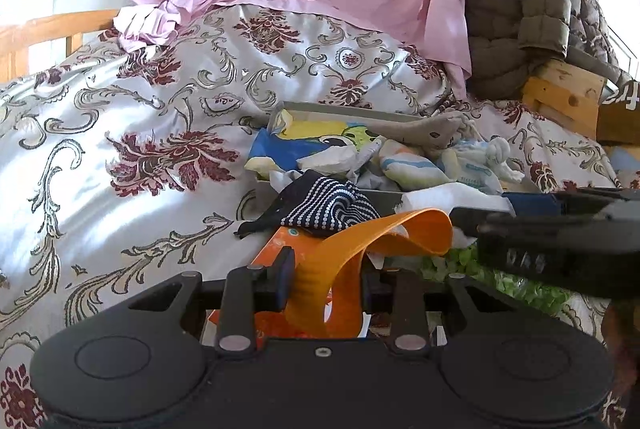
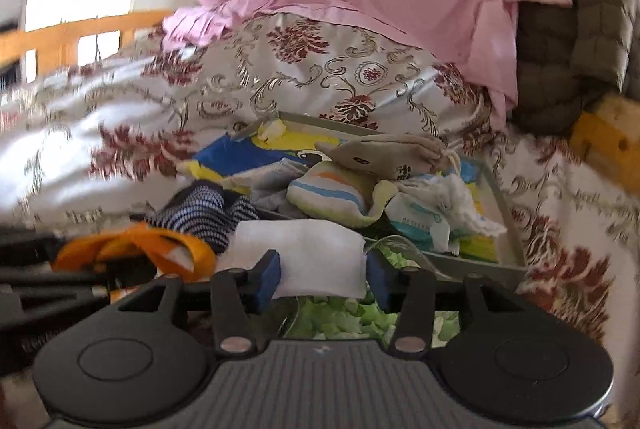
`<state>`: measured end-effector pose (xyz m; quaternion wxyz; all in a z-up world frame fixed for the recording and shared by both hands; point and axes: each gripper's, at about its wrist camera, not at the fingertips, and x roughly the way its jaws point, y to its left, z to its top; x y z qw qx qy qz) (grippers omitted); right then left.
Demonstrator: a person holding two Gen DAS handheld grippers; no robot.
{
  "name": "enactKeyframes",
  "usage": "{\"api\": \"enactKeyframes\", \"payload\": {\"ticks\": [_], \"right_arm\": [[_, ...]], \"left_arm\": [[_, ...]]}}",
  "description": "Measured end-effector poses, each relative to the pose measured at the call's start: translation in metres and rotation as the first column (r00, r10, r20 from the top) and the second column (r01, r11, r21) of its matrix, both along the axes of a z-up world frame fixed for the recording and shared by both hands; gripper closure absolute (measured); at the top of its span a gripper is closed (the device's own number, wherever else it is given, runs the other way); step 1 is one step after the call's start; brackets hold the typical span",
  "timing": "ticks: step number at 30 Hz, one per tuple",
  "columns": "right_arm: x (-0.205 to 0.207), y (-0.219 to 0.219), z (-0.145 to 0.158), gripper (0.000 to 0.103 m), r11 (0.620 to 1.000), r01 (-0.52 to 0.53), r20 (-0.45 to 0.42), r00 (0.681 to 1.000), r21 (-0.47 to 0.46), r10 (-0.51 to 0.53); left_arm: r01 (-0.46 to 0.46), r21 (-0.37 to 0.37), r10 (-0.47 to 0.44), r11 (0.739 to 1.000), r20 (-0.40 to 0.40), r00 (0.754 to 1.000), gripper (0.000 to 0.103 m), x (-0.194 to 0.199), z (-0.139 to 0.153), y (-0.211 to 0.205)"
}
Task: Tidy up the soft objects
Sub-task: 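Carry the orange cup with the left tool while the right tool carries the cloth to the tray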
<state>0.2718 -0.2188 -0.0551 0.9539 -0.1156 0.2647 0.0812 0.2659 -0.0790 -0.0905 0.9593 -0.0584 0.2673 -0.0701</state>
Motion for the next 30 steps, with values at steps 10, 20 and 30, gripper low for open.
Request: {"api": "enactKeyframes", "payload": {"ticks": [10,20,30], "right_arm": [[-0.011,0.023,-0.009,0.070,0.984,-0.060,0.043,0.997,-0.167,0.068],[-0.014,0.022,-0.004,0.101,0.986,-0.074,0.074,0.994,-0.153,0.086],[-0.004,-0.007,0.018,0.101,0.998,0.003,0.214,0.977,-0.071,0.012]], "left_arm": [[-0.010,-0.019,0.010,1.000,-0.007,1.000,0.072,0.001,0.001,0.002],[-0.027,-0.055,0.026,0.998,-0.012,1.000,0.073,0.002,0.001,0.004],[-0.061,-0.182,0.057,0.982,-0.025,0.998,0.076,0.023,0.020,0.004]]}}
